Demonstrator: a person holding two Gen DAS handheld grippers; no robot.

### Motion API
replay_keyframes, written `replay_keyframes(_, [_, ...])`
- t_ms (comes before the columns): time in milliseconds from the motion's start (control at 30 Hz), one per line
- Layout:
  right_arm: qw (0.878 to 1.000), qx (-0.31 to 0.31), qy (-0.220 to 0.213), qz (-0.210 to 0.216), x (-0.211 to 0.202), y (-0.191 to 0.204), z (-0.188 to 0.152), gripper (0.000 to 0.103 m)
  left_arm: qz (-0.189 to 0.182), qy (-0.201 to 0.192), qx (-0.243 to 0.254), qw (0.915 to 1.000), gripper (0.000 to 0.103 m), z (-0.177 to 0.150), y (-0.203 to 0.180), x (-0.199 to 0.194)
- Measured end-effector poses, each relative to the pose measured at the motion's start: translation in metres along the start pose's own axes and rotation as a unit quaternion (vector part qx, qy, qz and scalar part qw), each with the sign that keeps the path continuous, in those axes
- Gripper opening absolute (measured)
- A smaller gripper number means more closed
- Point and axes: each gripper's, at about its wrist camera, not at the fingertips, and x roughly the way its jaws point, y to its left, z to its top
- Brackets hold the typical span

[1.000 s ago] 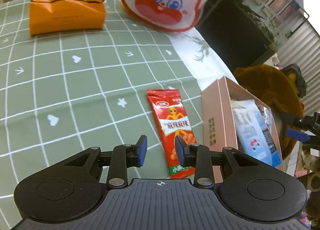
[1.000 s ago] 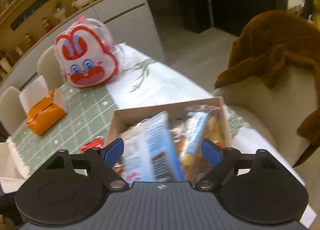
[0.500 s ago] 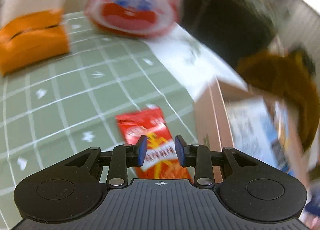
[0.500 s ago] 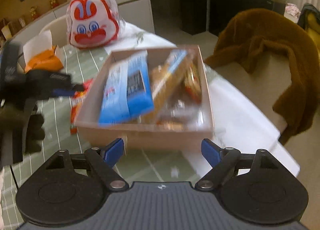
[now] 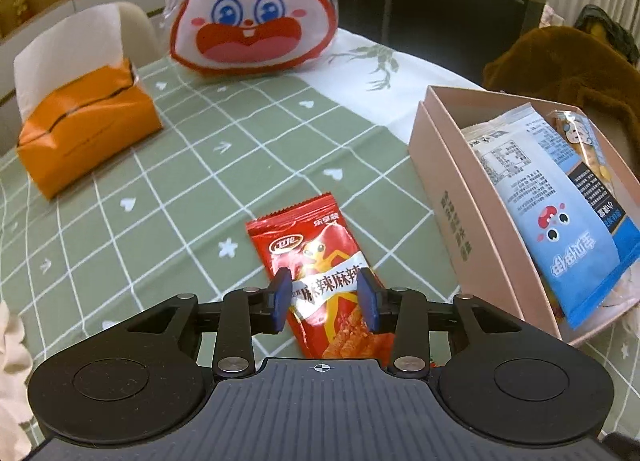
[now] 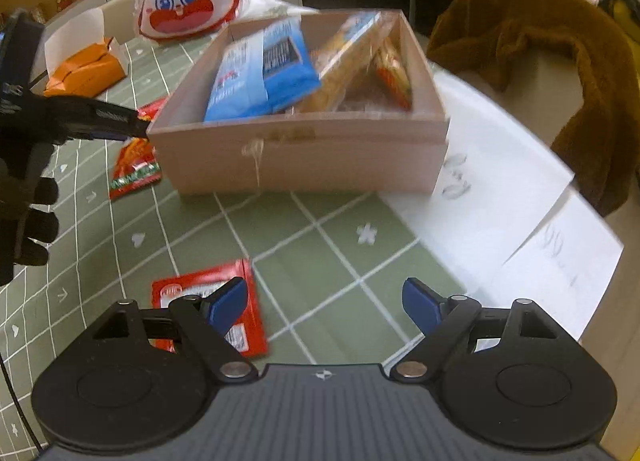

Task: Organize snacks
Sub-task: 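Reach the left tool toward the red spicy-strip packet, then close the left tool on the red spicy-strip packet and lift it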

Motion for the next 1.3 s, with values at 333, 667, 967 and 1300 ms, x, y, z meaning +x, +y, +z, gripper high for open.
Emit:
replay_keyframes(333, [1.0, -0.003, -0.018, -0.012, 0.003, 0.008, -0.015, 0.089, -0.024, 0.004, -0.01, 0.9997, 0.048, -0.003, 0.0, -0.001])
replay_keyframes(667, [0.998, 0.01, -0.056, -0.028, 0.003, 0.014, -0.026, 0.095, -0.035, -0.004, 0.047, 0.9983, 0.075, -0.016, -0.009, -0.005])
replay_keyframes(967, [0.996, 0.019, -0.078, -0.038, 0.003, 0.014, -0.036, 0.1, -0.024, 0.013, -0.025, 0.9993, 0.093, -0.018, 0.013, 0.003])
replay_keyframes(1300, [0.995, 0.019, -0.087, -0.038, 0.003, 0.016, -0.04, 0.103, -0.01, 0.011, -0.019, 0.9997, 0.054, -0.021, 0.004, -0.006])
